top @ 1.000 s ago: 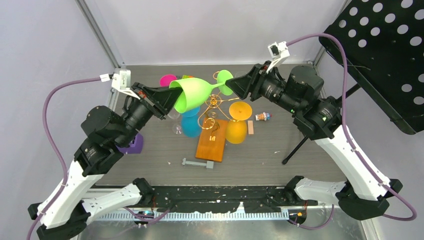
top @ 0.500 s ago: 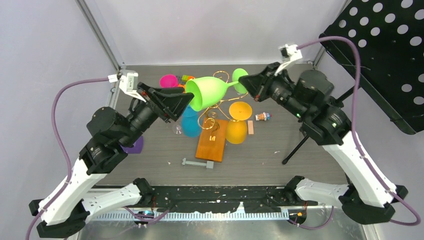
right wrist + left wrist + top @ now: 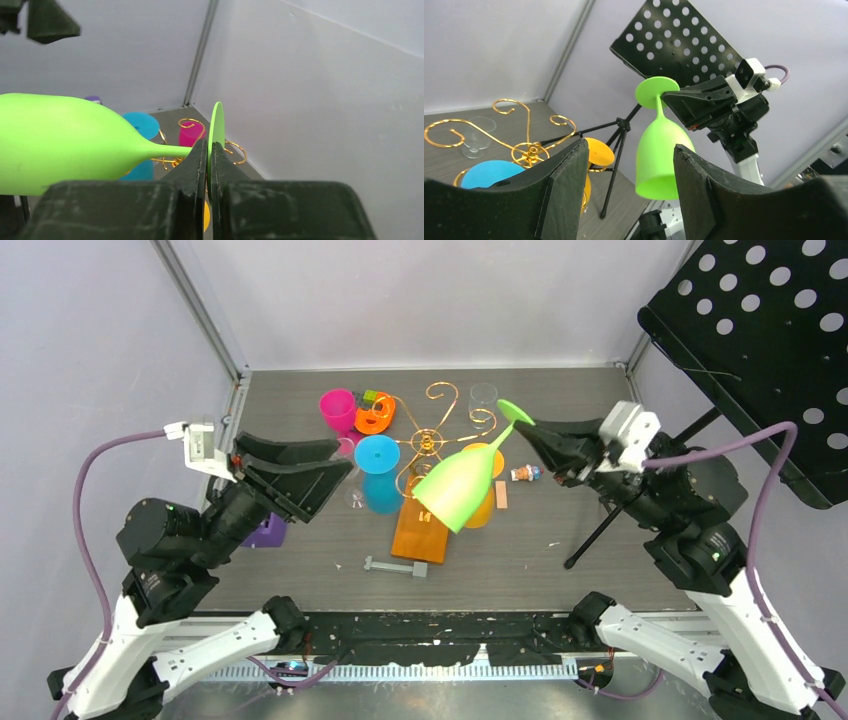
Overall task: Place the wine glass upside down on the wine glass rack
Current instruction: Turn the wine glass upside down at the wine rack.
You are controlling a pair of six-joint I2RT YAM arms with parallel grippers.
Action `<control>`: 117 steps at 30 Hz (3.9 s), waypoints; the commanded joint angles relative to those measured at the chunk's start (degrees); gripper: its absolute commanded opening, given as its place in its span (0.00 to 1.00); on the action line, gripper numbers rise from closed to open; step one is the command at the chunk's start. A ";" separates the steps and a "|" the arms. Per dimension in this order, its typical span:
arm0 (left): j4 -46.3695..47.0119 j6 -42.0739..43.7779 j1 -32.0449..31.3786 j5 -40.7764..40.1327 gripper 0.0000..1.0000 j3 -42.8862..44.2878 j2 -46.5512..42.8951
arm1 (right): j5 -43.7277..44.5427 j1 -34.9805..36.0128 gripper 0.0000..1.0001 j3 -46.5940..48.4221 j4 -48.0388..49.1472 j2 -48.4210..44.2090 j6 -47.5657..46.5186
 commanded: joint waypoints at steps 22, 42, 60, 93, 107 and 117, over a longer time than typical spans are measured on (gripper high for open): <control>-0.76 -1.12 -3.65 18.42 0.56 -2.31 6.58 | -10.82 22.87 0.05 6.96 7.22 14.57 -36.83; 0.65 -0.78 -5.67 20.29 0.27 -4.21 8.60 | -10.31 25.58 0.06 6.89 6.46 16.12 -37.26; -4.18 5.72 -6.06 14.20 0.00 -4.38 4.70 | -0.69 25.95 0.57 1.66 13.47 12.49 -31.16; -10.70 12.95 -6.06 -5.90 0.00 -16.18 -13.01 | 12.58 9.35 0.54 35.49 -35.80 40.93 18.78; 0.24 11.41 -6.06 -1.09 0.00 -23.18 -12.38 | 10.53 9.29 0.45 29.97 -30.99 41.02 12.48; 4.04 10.20 -6.14 -0.92 0.00 -25.80 -11.36 | 10.13 8.57 0.47 29.74 -28.94 41.09 10.21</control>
